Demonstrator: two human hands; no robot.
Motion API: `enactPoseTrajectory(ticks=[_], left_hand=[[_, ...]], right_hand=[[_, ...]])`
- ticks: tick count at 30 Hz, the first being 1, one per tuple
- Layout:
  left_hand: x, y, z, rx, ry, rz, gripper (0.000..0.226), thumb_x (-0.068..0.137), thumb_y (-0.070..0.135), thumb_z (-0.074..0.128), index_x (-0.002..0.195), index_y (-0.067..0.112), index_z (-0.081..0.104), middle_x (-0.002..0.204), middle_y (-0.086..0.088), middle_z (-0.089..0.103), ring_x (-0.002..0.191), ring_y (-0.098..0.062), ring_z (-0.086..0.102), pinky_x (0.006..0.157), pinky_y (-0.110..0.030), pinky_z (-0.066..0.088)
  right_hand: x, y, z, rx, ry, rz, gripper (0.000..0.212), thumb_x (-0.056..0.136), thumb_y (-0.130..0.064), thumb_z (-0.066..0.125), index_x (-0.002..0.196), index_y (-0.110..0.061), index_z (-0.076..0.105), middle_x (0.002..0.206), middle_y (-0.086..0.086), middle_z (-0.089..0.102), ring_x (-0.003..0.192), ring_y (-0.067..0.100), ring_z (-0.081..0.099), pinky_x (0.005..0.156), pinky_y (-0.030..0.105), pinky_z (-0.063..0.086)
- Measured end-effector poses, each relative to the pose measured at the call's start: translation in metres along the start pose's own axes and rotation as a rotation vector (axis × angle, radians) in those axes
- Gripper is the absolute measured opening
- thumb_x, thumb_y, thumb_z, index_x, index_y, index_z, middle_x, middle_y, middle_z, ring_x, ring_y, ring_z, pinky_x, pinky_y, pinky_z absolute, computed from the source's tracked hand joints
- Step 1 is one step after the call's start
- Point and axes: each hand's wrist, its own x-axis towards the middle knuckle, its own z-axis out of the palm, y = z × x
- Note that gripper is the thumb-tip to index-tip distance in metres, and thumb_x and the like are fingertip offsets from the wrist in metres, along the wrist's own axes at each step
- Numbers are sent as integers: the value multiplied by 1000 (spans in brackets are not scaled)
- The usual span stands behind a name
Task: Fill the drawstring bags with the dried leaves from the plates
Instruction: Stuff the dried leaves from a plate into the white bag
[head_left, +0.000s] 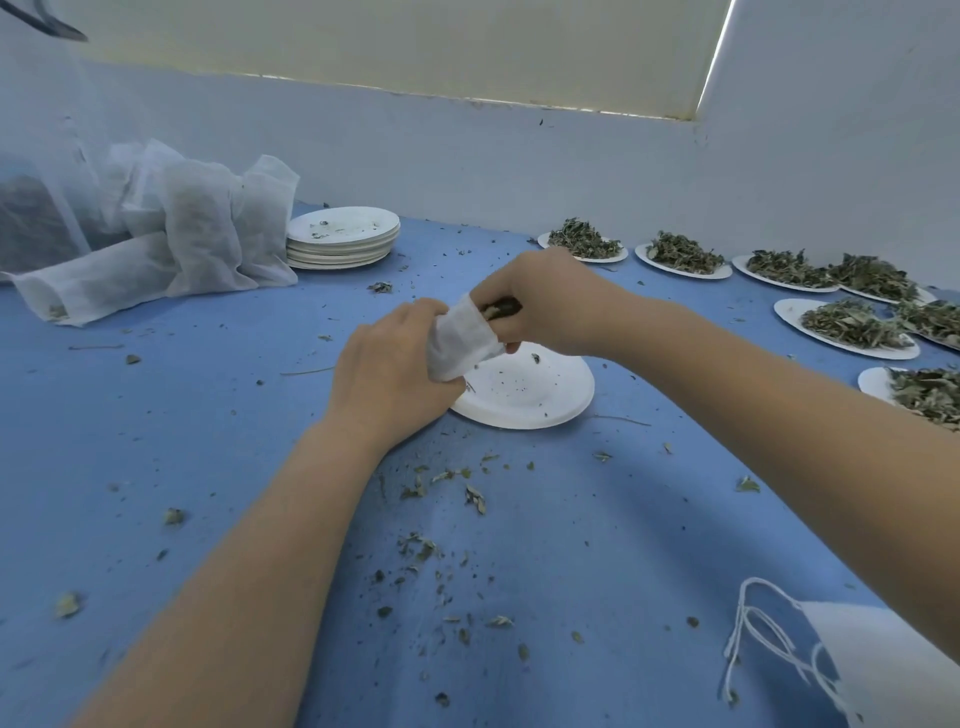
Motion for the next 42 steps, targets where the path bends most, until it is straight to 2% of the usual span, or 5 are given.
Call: enactPoseTrajectory(ticks=[4, 8, 21, 33, 42], left_hand=[[1, -2, -1, -116, 21, -46, 42, 70, 29, 68, 110, 23, 54, 90, 11, 54, 82, -20, 53, 66, -29, 39], [1, -3, -4, -129, 12, -31, 44, 69, 28, 70, 110, 24, 53, 90, 11, 54, 83, -19, 53, 70, -33, 45], [2, -8, -5, -168, -34, -52, 44, 69, 28, 71, 109, 26, 52, 90, 12, 54, 84, -15, 52, 70, -30, 42], [2, -9, -4, -264, 9, -104, 45, 63, 27, 75, 103, 29, 54, 92, 8, 60, 84, -14, 55, 70, -27, 45], [2, -5, -5, -295, 28, -108, 31, 62, 44, 68, 86, 31, 52, 71, 14, 54, 66, -7, 50, 56, -24, 39]], right_hand=[[4, 2, -8, 281, -94, 54, 18, 83, -10, 63, 85, -27, 68, 70, -6, 64, 56, 1, 59, 59, 20, 50], [15, 8, -19, 537, -279, 191, 23, 88, 0, 57, 108, 11, 62, 87, 10, 57, 69, 8, 55, 64, 9, 48], [27, 21, -20, 1271, -399, 421, 36, 90, 12, 33, 123, 22, 44, 124, 29, 54, 110, 32, 58, 81, 27, 56], [20, 17, -7, 595, -248, 105, 26, 81, 4, 66, 96, -17, 73, 81, -5, 74, 74, 8, 71, 68, 13, 53], [19, 0, 10, 275, 11, -83, 28, 77, -4, 68, 90, -28, 74, 57, -17, 59, 48, -4, 45, 45, 6, 35]])
